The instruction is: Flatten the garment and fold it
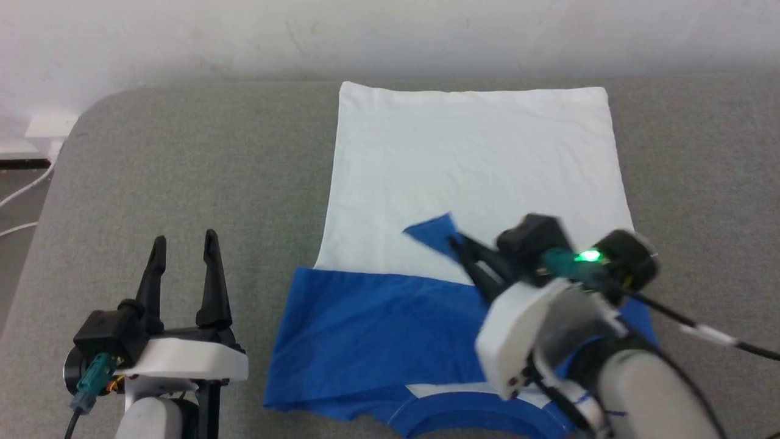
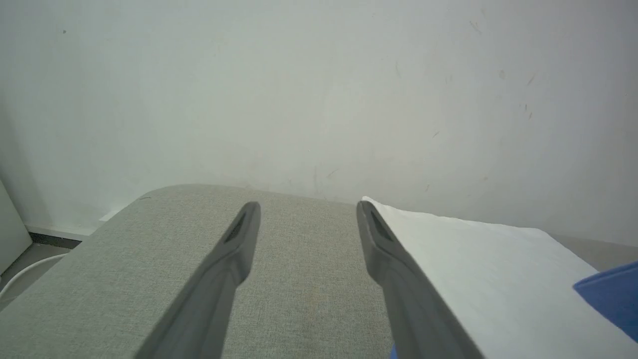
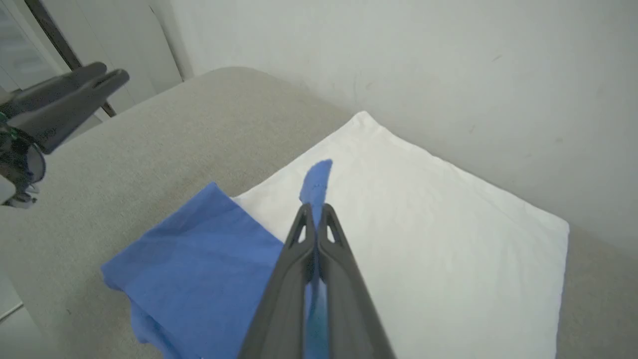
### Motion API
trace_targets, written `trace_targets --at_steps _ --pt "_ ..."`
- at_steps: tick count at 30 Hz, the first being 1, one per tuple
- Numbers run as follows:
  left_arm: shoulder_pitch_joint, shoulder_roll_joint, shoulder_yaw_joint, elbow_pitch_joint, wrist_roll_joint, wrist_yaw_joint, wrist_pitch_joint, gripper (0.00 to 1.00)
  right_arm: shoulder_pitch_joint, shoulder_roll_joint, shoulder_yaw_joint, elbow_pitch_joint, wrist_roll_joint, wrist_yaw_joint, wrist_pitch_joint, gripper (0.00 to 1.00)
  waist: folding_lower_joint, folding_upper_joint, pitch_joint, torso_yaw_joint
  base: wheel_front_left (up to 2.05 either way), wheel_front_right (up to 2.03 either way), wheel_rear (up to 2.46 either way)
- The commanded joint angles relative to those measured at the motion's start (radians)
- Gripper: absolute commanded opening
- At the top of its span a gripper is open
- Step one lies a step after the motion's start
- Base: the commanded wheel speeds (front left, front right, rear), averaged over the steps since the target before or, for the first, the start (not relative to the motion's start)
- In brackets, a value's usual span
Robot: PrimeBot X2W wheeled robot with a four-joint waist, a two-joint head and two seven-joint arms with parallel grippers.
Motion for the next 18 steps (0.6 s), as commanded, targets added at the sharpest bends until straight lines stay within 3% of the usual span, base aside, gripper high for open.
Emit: trace_targets --at_steps 1,9,15,16,17,18 --pt "-0.010 -0.002 -0.002 0.000 0.000 0.002 -0.002 1.00 -0.016 0.006 0.013 0.022 0.005 -0.001 -0.011 0.00 0.0000 0.0000 0.011 0.009 0.00 0.00 0.00" --pt "-0.040 -0.010 -0.017 0.021 -0.007 -0.004 -0.006 1.00 -0.098 0.031 0.162 0.379 0.040 -0.001 -0.081 0.00 0.0000 0.0000 0.050 0.038 0.00 0.00 0.00" --pt "-0.062 -0.014 -0.025 0.050 -0.010 -0.016 -0.009 1.00 -0.151 0.036 0.242 0.563 0.083 -0.001 -0.072 0.00 0.0000 0.0000 0.069 0.050 0.00 0.00 0.00" --pt "-0.064 -0.014 -0.025 0.055 -0.010 -0.018 -0.010 1.00 -0.158 0.036 0.253 0.578 0.095 -0.001 -0.070 0.08 0.0000 0.0000 0.070 0.051 0.00 0.00 0.00" --pt "-0.065 -0.015 -0.025 0.060 -0.010 -0.020 -0.010 1.00 -0.163 0.036 0.264 0.586 0.109 -0.001 -0.072 0.39 0.0000 0.0000 0.070 0.050 0.00 0.00 0.00" --pt "-0.066 -0.015 -0.024 0.065 -0.011 -0.021 -0.010 1.00 -0.167 0.036 0.277 0.591 0.125 -0.001 -0.072 0.57 0.0000 0.0000 0.068 0.049 0.00 0.00 0.00"
